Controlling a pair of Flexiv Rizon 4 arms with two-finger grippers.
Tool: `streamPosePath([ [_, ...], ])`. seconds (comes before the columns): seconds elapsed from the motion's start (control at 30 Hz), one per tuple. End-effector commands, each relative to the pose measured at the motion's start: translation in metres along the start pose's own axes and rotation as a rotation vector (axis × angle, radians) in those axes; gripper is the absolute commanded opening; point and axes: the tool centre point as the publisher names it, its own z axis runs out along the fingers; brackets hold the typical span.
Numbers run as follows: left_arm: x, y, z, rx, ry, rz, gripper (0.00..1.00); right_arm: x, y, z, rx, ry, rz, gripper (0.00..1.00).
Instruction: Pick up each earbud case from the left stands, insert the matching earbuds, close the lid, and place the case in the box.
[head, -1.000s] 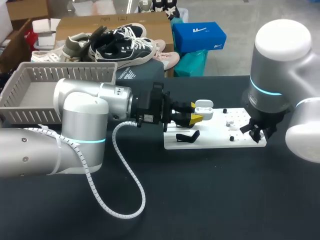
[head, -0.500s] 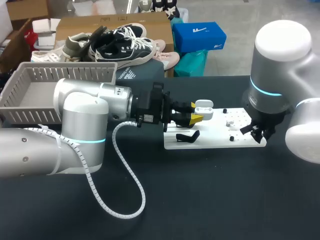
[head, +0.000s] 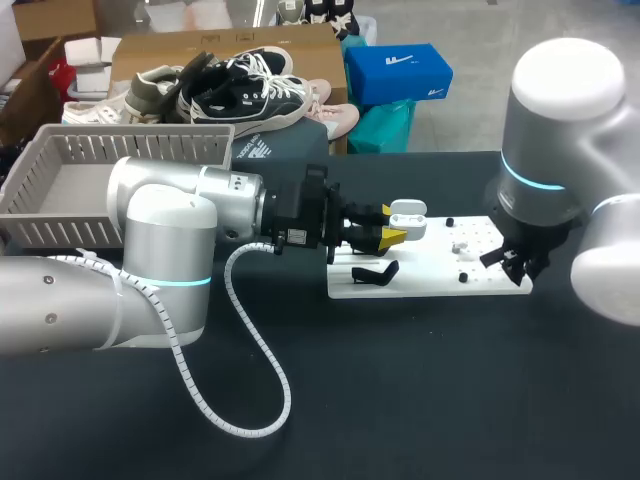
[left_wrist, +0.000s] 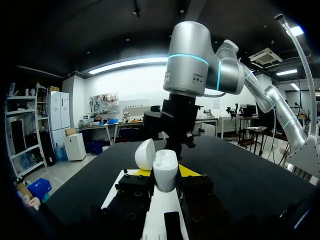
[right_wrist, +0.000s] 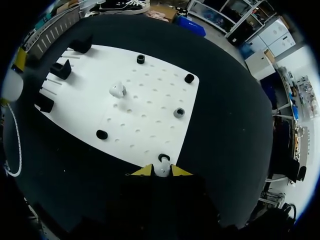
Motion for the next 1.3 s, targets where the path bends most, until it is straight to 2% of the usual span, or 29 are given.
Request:
streamPosePath([
  [0.03, 0.0, -0.001, 0.0, -0.006, -0.001, 0.001, 0.0, 0.006, -0.003, -0.009, -0.009, -0.016, 0.012, 0.0],
  [0.4, 0.0, -0.001, 0.0, -0.006, -0.001, 0.001, 0.0, 0.015, -0.001, -0.071, -0.006, -0.074, 0.01, 0.0],
  [0.63, 0.0, -0.001, 0.0, -0.006, -0.001, 0.001, 0.0, 0.004, 0.024, -0.126, -0.031, -0.116, -0.021, 0.0],
  [0.83, 0.0, -0.001, 0.0, -0.006, -0.001, 0.001, 0.0, -0.013, 0.055, -0.158, -0.077, -0.119, -0.072, 0.0],
  [1.13, 0.0, -0.001, 0.0, -0.006, -0.001, 0.001, 0.0, -0.037, 0.095, -0.173, -0.128, -0.08, -0.097, 0.0],
  [1.3, 0.0, -0.001, 0.0, -0.006, -0.001, 0.001, 0.0, -0.044, 0.108, -0.171, -0.103, -0.054, -0.078, 0.0],
])
